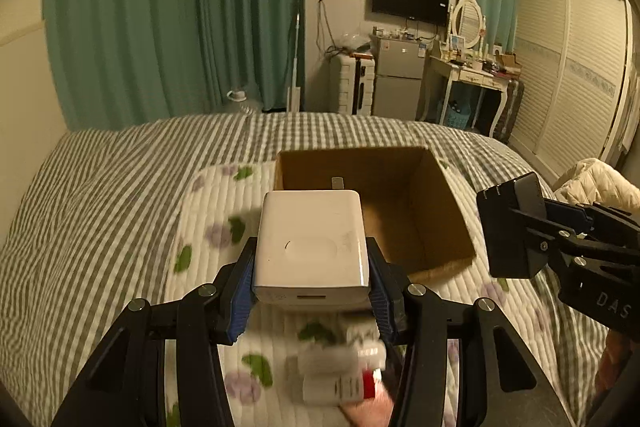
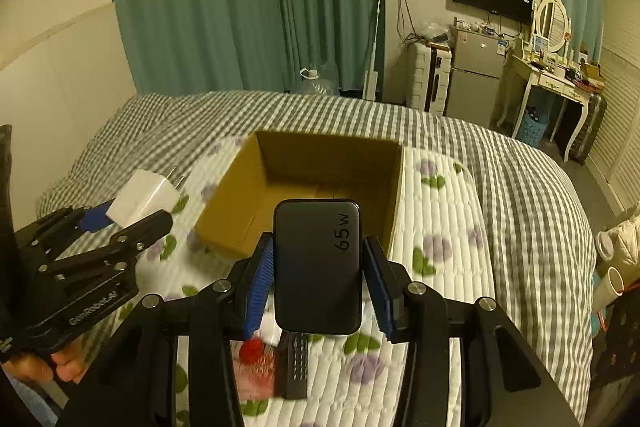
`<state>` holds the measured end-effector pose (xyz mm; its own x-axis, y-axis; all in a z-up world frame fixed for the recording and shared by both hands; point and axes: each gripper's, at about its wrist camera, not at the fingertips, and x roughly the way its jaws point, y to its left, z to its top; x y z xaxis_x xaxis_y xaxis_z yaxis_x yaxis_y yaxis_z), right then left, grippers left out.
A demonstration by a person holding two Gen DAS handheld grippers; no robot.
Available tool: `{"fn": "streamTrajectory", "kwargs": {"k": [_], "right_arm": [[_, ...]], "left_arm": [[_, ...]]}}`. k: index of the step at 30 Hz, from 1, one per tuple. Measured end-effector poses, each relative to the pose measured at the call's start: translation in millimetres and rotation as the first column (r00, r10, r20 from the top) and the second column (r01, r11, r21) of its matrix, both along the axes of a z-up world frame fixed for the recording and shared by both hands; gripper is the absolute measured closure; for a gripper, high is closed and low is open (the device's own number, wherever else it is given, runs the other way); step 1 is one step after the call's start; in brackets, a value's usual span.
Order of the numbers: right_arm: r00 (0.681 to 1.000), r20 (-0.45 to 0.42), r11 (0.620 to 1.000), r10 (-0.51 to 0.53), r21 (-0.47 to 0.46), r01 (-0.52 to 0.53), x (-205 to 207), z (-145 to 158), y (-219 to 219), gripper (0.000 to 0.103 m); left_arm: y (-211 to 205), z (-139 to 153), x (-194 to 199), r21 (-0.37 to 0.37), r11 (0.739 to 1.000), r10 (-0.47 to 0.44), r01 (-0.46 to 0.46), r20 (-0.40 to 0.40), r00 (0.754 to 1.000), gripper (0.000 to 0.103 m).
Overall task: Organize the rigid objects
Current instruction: 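Carry both items over the box and release them inside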
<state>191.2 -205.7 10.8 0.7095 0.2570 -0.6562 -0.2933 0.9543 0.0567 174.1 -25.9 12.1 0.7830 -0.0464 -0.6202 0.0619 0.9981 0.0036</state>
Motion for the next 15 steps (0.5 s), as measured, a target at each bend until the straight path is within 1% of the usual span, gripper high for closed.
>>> {"fn": "streamTrajectory", "kwargs": {"k": [2, 4, 7, 9, 12, 15], "right_arm": [[1.0, -0.005, 1.0, 0.001, 0.02, -0.001, 13.7, 2.8, -3.8, 0.06], [1.0, -0.018, 0.999, -0.003, 0.032, 0.003, 28.8, 1.0, -5.1, 0.06], [0.999, -0.035, 1.0, -0.006, 0.019, 0.007, 48.7, -7.3, -3.7, 0.06], [0.999, -0.044, 1.0, 0.001, 0.006, -0.001, 58.5, -18.1, -2.0, 0.06], [0.998, -0.065, 1.0, 0.009, -0.002, -0.009, 76.4, -33.8, -0.2, 0.06], [0.996, -0.085, 1.0, 0.005, -0.008, -0.006, 85.4, -50.1, 0.7, 0.06]], "left_arm": [[-6.0, -4.6, 18.3, -0.003, 1.0, -0.018, 0.018, -0.008, 1.0, 0.053], [-9.8, -13.7, 33.8, 0.0, 1.0, -0.014, 0.014, -0.022, 1.0, 0.053], [-13.0, -32.2, 57.1, -0.007, 1.0, -0.013, 0.012, -0.062, 0.998, 0.053], [-15.2, -44.9, 69.6, -0.005, 1.0, -0.024, 0.023, -0.088, 0.996, 0.053], [-13.5, -60.5, 80.0, 0.003, 1.0, -0.025, 0.025, -0.103, 0.994, 0.053], [-14.6, -71.1, 86.6, -0.003, 1.0, -0.029, 0.029, -0.115, 0.993, 0.053]]}}
